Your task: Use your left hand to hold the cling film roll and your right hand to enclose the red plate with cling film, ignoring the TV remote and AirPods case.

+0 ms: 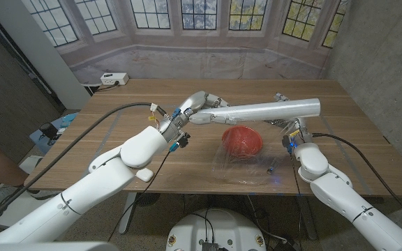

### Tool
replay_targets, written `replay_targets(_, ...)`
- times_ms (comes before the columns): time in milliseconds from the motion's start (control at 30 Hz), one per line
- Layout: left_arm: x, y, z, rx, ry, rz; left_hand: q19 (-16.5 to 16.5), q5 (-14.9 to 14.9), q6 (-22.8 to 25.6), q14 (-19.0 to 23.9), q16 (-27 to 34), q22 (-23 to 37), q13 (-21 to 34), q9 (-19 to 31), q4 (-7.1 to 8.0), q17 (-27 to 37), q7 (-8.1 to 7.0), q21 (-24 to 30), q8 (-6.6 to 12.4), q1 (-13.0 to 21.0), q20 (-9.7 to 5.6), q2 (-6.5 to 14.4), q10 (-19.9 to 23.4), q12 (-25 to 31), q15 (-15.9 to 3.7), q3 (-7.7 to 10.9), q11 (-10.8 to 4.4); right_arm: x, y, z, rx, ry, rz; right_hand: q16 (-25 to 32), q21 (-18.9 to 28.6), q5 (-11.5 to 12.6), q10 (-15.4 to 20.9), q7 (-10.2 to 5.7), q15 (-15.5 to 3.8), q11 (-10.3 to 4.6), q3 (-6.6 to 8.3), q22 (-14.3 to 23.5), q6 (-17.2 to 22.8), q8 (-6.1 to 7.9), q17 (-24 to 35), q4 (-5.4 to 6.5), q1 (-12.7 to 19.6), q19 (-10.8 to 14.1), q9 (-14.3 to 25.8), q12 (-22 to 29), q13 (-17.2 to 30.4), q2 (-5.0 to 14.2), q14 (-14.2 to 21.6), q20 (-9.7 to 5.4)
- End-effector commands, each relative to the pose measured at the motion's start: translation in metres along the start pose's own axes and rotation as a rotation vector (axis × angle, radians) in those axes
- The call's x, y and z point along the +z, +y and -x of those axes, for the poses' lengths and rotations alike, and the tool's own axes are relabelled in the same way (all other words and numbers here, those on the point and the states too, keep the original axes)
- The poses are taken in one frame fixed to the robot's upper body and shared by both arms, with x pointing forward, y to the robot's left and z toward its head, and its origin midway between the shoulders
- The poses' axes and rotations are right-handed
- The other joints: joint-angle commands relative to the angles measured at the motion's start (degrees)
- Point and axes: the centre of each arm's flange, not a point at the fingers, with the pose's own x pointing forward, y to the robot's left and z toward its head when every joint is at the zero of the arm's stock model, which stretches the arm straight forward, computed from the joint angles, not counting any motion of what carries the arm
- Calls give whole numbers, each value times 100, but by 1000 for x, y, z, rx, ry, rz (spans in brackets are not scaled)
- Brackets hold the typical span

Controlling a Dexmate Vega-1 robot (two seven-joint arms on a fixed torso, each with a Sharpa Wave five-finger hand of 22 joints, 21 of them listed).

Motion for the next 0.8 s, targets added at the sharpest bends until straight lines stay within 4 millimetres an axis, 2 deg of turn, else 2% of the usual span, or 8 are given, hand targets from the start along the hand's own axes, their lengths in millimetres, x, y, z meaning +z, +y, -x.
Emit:
replay_targets(33,-14,3,5,1,90,-26,6,44,18,8,17,15,30,16,-12,25,36,7,10,1845,56,1851,16,-1,4,-33,9,-8,5,1,8,17,-7,-9,4,10,27,-26,-406,5,55,17,38,7,14,12,63,52,17,-2,18,-6,53,-53)
replay_targets(433,-30,17,3,29,138,-67,13,47,9,14,24,15,36,19,-9,31,43,7,4,1852,61,1863,14,-12,7,-30,9,-13,13,-12,23,29,-10,-9,6,13,28,-29,-409,2,60,17,32,3,14,12,68,59,17,-3,18,-4,55,-59)
replay_targets(800,-45,22,-1,33,174,-85,31,47,19,12,28,15,47,22,-9,40,40,10,6,1855,60,1858,26,-14,3,-35,11,-17,13,-18,30,39,3,-11,3,13,25,-26,-410,4,60,17,33,3,16,16,65,56,17,-5,19,-6,51,-69)
